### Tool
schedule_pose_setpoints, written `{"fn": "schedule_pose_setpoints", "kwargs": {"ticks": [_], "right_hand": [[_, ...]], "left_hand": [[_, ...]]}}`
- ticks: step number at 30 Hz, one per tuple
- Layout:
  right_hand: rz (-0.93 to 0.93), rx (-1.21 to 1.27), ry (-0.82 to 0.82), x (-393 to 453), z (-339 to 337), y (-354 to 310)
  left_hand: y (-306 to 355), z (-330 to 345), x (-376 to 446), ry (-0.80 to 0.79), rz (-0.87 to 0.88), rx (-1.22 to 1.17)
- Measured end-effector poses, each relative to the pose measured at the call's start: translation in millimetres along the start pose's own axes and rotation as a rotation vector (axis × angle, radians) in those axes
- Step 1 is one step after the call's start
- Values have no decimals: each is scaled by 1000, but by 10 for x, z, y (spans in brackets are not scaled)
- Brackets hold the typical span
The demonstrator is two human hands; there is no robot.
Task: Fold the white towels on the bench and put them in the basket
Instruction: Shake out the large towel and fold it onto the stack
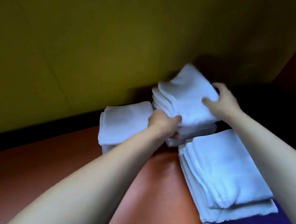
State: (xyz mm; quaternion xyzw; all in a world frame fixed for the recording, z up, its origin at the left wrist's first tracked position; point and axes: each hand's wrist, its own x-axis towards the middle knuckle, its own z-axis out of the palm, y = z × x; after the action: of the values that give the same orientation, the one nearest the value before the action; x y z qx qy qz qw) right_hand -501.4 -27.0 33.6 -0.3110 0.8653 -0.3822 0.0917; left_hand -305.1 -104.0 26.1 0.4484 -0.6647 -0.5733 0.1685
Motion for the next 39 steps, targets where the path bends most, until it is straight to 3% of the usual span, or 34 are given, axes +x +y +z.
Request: {"fn": "schedule_pose_setpoints", "kwargs": {"ticks": [3,6,10,14,19,30,39], "right_hand": [[82,-74,-123,-38,130,289],[47,-81,-106,-8,160,320],[31,-228,-66,-68,156,247],[-106,-323,70,-315,195,60],[-296,-243,92,-931,369,-220],[-550,-118,6,-2443,845,-1189],[-715,-78,-118,-3433,1544,-1992]], "left_hand": [[-138,188,-46,78,62,431],[-135,199,-109,177,376,723],[-219,160,-144,61,513,1029],[-258,44,-291,104,561,1053],[-325,-311,-653,139,582,1064],[-821,-1639,-1871,339,533,1085],[-1441,-2878,-2769,502,375,1026]]}}
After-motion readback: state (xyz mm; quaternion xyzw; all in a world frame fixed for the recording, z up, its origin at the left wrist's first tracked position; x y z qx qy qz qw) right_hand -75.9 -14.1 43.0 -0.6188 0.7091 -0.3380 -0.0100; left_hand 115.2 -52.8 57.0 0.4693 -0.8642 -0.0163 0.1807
